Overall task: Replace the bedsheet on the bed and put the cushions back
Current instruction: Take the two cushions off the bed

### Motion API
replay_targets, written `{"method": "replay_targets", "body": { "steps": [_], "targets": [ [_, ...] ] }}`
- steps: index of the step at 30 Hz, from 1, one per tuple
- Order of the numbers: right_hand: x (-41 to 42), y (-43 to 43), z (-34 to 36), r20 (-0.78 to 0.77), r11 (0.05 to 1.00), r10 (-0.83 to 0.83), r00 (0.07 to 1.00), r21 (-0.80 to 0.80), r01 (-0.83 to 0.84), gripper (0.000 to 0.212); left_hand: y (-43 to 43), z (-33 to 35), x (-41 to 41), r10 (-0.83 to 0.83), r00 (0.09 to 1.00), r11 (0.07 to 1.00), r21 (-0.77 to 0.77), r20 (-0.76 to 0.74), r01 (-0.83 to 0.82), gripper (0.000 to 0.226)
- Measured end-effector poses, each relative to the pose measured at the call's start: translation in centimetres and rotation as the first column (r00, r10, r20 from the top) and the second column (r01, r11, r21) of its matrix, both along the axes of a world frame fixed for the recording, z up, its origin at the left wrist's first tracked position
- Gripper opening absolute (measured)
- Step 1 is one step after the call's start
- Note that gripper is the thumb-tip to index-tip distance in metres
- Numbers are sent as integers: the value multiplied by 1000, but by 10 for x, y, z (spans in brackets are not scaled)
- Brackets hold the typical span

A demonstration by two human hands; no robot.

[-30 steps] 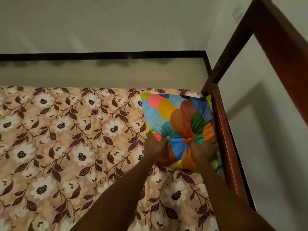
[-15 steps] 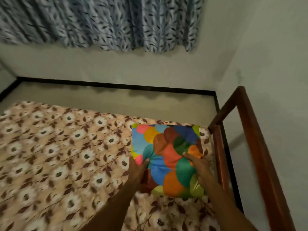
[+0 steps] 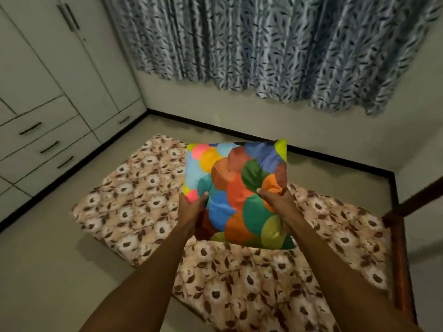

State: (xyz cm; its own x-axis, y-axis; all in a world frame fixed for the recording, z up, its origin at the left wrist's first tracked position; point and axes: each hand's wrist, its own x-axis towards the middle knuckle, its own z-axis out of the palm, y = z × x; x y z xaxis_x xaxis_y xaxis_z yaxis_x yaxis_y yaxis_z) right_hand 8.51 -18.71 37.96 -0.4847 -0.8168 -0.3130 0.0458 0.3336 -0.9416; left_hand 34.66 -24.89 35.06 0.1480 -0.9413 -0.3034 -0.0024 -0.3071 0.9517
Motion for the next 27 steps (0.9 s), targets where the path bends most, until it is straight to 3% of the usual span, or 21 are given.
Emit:
{"method": "replay_targets", "body": {
  "steps": [4,7,10,15,20,27],
  "targets": [
    [116,-30,17,-10,999,-5,1000,-52,4,48,-21,2,115,64,998,998,-1,5,-64,61],
    [210,-53,16,-22,996,17,1000,-85,-19,50,-40,-5,212,117,993,993,-38,33,-116,78],
    [282,-68,15,-10,993,39,999,-110,-40,56,-42,17,278,175,984,984,-44,23,-174,66],
    [375,-94,17,3,987,80,997,-139,-78,51,-61,20,375,192,979,981,-54,70,-188,79],
    [443,-137,5,0,987,131,991,-93,-131,63,-83,16,444,232,969,973,-31,85,-230,65],
    [550,-226,-18,44,987,156,987,-57,-153,43,-185,-39,564,203,958,977,25,204,-212,99]
  ]
}}
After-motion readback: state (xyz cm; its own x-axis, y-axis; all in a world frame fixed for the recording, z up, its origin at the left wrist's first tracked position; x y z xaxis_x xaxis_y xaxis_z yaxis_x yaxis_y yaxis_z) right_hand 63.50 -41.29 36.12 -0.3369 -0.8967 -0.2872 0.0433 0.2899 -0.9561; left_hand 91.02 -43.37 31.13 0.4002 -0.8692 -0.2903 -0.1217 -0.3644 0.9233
